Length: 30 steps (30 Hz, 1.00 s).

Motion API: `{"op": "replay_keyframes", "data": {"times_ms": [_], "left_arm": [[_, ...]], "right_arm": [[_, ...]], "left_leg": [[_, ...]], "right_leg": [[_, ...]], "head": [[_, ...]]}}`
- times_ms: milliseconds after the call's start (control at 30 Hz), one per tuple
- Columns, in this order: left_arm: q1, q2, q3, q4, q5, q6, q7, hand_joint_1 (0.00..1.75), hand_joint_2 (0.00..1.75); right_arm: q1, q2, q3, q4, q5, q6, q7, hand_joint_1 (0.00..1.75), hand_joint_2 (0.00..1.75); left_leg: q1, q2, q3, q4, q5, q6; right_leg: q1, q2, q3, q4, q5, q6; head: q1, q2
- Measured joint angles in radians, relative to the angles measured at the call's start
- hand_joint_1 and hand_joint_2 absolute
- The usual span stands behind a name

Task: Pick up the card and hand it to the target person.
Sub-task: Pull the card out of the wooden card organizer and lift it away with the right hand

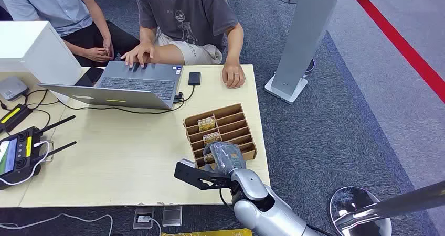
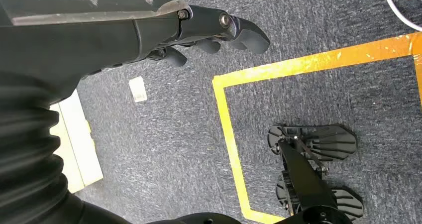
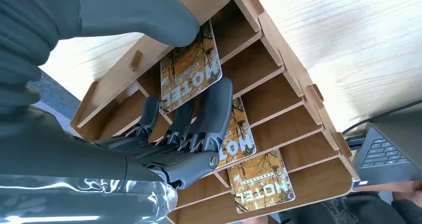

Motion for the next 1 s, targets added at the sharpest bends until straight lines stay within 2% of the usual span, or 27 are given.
{"op": "replay_keyframes", "data": {"times_ms": [133,233,1000], "left_arm": [[0.0,0.0,0.0,0.0,0.0,0.0,0.0,0.0,1.75],[0.0,0.0,0.0,0.0,0.0,0.0,0.0,0.0,1.75],[0.0,0.0,0.0,0.0,0.005,0.017,-0.027,0.0,1.75]], "right_arm": [[0.0,0.0,0.0,0.0,0.0,0.0,0.0,1.35,1.75],[0.0,0.0,0.0,0.0,0.0,0.001,0.0,1.4,1.75],[-0.003,-0.001,-0.002,0.0,-0.004,0.0,-0.003,1.45,1.75]], "left_leg": [[0.0,0.0,0.0,0.0,0.0,0.0],[0.0,0.0,0.0,0.0,0.0,0.0],[0.0,0.0,0.0,0.0,0.0,0.0]], "right_leg": [[0.0,0.0,0.0,0.0,0.0,0.0],[0.0,0.0,0.0,0.0,0.0,0.0],[0.0,0.0,0.0,0.0,0.0,0.0]], "head": [[0.0,0.0],[0.0,0.0],[0.0,0.0]]}}
